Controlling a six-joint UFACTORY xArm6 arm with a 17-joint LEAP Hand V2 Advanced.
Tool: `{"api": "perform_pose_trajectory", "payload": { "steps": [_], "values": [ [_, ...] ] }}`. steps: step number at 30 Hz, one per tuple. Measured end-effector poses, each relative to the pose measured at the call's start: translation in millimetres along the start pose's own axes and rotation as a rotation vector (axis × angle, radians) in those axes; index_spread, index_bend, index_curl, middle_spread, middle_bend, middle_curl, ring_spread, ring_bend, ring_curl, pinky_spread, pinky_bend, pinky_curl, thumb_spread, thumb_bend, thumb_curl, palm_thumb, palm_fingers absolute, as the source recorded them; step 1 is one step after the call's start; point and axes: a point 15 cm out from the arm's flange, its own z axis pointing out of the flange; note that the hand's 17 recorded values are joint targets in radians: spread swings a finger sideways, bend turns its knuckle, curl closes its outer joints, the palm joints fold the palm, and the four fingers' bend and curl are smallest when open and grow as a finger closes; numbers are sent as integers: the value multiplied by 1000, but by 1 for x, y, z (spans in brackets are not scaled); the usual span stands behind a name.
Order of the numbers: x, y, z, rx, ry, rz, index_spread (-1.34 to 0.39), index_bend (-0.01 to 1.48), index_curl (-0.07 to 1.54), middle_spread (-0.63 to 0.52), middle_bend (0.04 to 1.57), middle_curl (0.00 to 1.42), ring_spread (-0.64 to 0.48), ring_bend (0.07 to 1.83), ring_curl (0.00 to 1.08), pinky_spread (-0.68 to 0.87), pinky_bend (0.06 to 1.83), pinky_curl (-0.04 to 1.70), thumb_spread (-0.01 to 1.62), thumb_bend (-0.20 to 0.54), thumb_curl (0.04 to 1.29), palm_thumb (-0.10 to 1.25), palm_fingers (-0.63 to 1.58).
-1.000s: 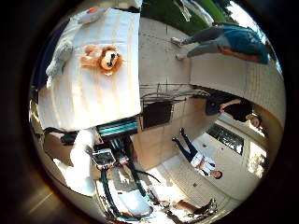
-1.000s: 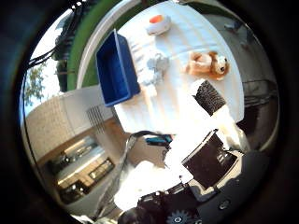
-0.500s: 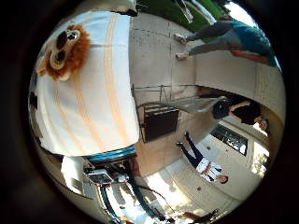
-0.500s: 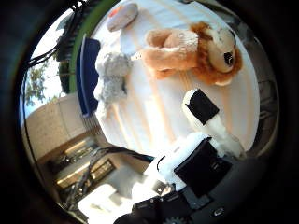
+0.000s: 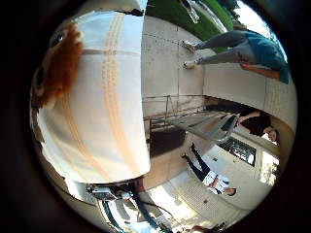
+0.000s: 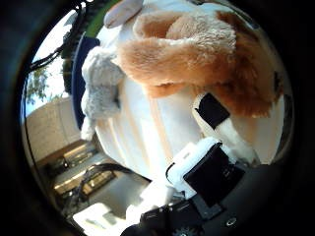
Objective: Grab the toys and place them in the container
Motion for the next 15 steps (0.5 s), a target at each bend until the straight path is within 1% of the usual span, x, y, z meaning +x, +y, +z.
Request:
{"api": "perform_pose_trajectory", "payload": {
  "steps": [3,4,5,7,8,9,10,11,12,14,15],
  "values": [
    [-5,-7,4,-15,7,-22,-124,179,300,-10,213,335,263,415,342,396,429,201,1142,-20,382,743,397],
    [-5,-8,4,-19,12,-27,-128,168,295,-29,252,349,261,460,348,399,438,194,1141,-17,385,758,508],
    [-5,-8,4,-21,14,-29,-154,166,292,-53,310,370,237,555,375,405,456,190,1139,-13,388,775,696],
    [-6,-8,1,-18,17,-33,-174,147,281,-68,343,382,216,594,375,402,489,187,1133,-14,391,788,778],
    [-8,-7,-1,-17,18,-37,-223,87,249,-84,471,433,184,744,423,405,596,213,1131,-10,396,808,1060],
    [-10,-7,-2,-18,19,-42,-251,86,237,-98,524,464,164,819,455,399,628,228,1126,-13,400,820,1068],
    [-11,-7,-3,-18,20,-44,-279,105,237,-114,596,508,141,918,510,398,678,261,1124,-11,407,836,1088],
    [-12,-7,-8,-10,24,-47,-295,116,236,-121,627,529,132,955,533,400,697,273,1123,-12,410,842,1079],
    [-14,-6,-16,1,31,-50,-331,127,226,-136,694,569,106,1029,576,398,754,302,1118,-12,415,857,1085],
    [-19,2,-30,7,36,-57,-395,167,211,-162,800,641,65,1122,636,390,889,362,1113,-12,426,884,1100],
    [-22,6,-36,4,35,-61,-411,179,209,-168,824,659,52,1133,646,385,925,376,1112,-13,430,889,1102]
  ]
}}
